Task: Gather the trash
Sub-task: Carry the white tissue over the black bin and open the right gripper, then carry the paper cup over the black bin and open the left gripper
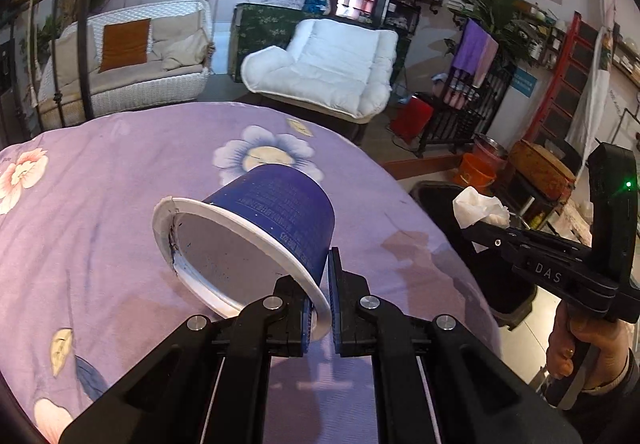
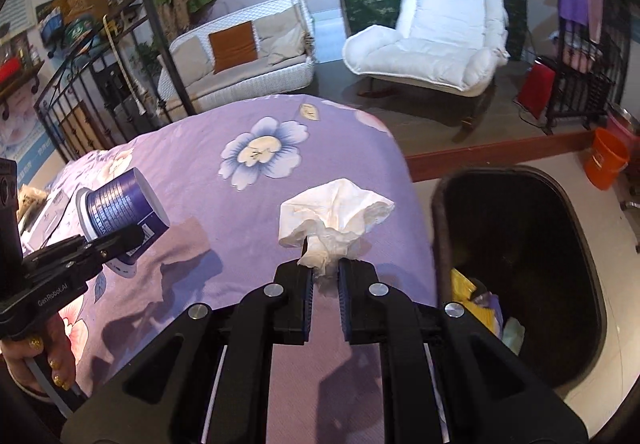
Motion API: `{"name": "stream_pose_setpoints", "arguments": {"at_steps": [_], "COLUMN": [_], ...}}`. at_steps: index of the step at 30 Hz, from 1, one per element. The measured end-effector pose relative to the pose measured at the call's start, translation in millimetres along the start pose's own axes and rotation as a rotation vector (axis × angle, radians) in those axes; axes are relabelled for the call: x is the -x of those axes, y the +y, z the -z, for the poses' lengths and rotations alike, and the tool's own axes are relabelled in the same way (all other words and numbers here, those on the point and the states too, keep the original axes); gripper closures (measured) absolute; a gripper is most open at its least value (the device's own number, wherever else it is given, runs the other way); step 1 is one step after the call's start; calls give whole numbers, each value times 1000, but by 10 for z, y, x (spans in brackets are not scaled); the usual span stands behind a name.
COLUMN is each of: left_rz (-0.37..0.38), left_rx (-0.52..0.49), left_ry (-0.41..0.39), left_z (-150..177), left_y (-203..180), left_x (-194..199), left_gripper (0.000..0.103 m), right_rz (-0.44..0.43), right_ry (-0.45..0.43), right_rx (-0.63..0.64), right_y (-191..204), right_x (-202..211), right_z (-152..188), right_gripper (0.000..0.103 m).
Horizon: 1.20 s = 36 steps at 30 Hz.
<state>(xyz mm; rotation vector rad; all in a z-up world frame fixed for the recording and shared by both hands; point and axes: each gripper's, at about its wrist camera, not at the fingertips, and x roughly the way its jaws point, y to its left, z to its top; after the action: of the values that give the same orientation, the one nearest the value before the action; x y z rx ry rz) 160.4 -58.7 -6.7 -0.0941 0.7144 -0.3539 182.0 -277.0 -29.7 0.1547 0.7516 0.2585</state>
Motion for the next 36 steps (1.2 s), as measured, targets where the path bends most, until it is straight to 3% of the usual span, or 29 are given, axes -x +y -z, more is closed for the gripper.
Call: {"name": "stream_pose_setpoints", "arguments": {"at_steps": [15, 22, 32, 33, 34, 36], "left_rz": [146, 186, 218, 221, 226, 233], "left_rx": [-119, -184, -227, -228, -231, -235], "left_ry": [18, 16, 48, 52, 57, 63], "left_z": [84, 95, 115, 113, 113, 106], "left_y": [-810, -1120, -1286, -1292, -1306, -1329], "left_x": [-177, -224, -343, -354, -372, -385], "left_gripper": [95, 95, 95, 95, 95, 95], "right_rz": [166, 248, 259, 256, 253, 274], "right_ry": [-63, -19, 87, 98, 107, 112], "right_rx": [-193, -236, -304, -316, -325, -338], "right_y": [-951, -1300, -1608, -1627, -1636, -1656], "right_x": [519, 281, -207, -252, -291, -326], "right_z": [326, 385, 428, 431, 439, 450], "right_gripper": [91, 91, 89, 81, 60, 33]}}
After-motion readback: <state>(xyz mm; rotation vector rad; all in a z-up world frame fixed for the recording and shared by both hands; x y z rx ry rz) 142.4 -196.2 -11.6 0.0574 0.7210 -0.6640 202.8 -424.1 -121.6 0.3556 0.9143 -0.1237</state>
